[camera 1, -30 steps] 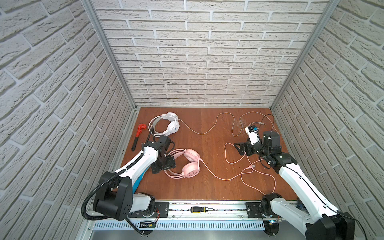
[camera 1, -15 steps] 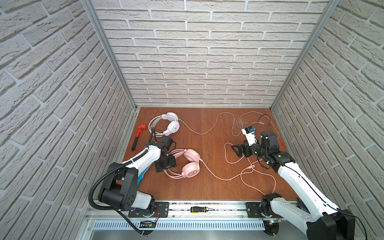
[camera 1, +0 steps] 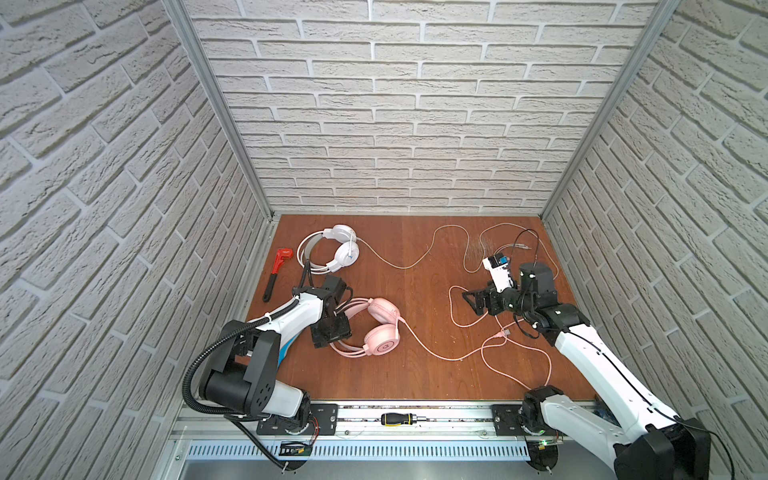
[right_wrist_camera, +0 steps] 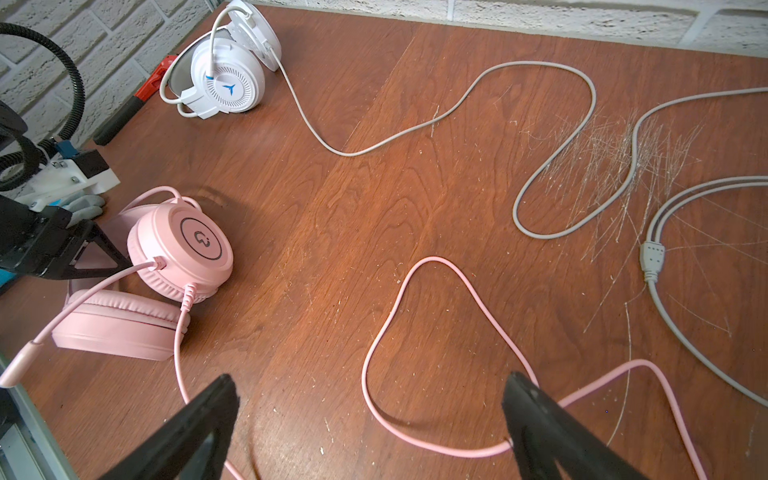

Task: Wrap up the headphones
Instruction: 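Close the left gripper on the pink headband while the right hovers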

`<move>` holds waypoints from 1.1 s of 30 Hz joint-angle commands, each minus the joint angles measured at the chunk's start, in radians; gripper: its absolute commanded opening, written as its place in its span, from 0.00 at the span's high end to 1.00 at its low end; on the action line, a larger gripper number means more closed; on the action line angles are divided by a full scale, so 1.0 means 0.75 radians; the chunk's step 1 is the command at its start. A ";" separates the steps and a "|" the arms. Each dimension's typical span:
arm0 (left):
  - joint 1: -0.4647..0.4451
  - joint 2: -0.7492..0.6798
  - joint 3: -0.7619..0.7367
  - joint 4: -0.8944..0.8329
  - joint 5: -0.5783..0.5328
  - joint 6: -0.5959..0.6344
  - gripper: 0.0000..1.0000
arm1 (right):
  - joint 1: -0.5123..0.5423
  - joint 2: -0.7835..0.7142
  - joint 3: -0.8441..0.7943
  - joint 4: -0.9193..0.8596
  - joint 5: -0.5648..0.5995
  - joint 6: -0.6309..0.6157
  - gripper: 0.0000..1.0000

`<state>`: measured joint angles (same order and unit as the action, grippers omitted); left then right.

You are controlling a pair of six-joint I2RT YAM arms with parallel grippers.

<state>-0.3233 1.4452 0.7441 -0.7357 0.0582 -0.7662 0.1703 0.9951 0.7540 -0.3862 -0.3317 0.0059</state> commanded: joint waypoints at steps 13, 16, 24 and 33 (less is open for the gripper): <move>-0.009 -0.109 -0.086 0.074 -0.077 -0.093 0.33 | 0.020 -0.010 0.044 0.016 0.042 -0.001 0.00; -0.009 -0.097 -0.088 0.105 -0.053 -0.096 0.33 | 0.022 -0.015 0.041 0.018 0.049 0.005 0.00; -0.009 -0.074 -0.070 0.063 -0.078 -0.064 0.34 | 0.024 -0.029 0.008 0.053 0.078 0.037 0.00; -0.009 0.014 -0.064 0.082 -0.069 -0.019 0.41 | 0.027 0.016 0.057 0.040 0.067 0.017 0.00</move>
<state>-0.3260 1.4170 0.7055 -0.6891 0.0074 -0.8024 0.1810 1.0092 0.7658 -0.3847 -0.2848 0.0189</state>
